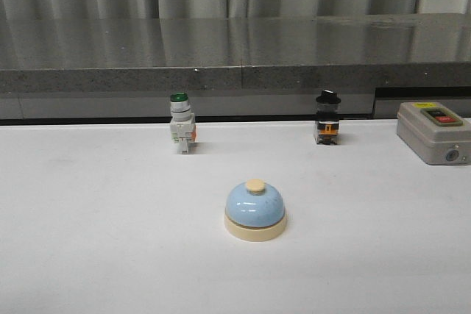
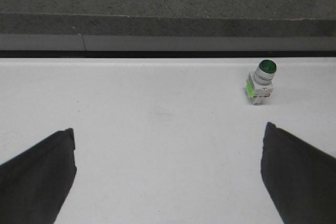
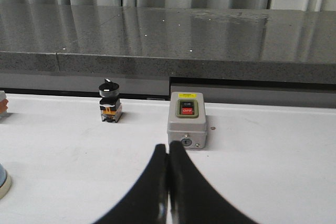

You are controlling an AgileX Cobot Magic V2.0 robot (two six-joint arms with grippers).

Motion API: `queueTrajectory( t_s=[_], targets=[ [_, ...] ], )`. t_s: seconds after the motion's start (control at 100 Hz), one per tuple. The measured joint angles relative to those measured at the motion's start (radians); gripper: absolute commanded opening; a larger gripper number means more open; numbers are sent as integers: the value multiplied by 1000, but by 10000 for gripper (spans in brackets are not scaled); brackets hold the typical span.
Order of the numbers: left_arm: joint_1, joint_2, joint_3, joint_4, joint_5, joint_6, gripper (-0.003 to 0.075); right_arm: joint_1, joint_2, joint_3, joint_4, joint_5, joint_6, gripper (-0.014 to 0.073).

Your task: Place and press bell with both arms

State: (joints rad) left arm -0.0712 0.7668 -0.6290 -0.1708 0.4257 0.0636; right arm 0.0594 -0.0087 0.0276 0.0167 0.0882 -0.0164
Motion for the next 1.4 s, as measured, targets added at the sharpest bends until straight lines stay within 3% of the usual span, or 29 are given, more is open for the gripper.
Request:
queueTrajectory(
  t_s=[0.23,0.37,0.47,0.72,1.4],
  targets=[
    [17,-256,94,0,69,0,673,0,0,0,0,0,0,-60],
    [16,-372,108,0,122,0,592,0,0,0,0,0,0,-60],
    [16,-425,108,0,134,0,465,0,0,0,0,0,0,-60],
    [16,-453,108,0,135,0,-14,0,0,0,0,0,0,-60],
    [16,-453,108,0,135,0,-20,0,0,0,0,0,0,-60]
  ],
)
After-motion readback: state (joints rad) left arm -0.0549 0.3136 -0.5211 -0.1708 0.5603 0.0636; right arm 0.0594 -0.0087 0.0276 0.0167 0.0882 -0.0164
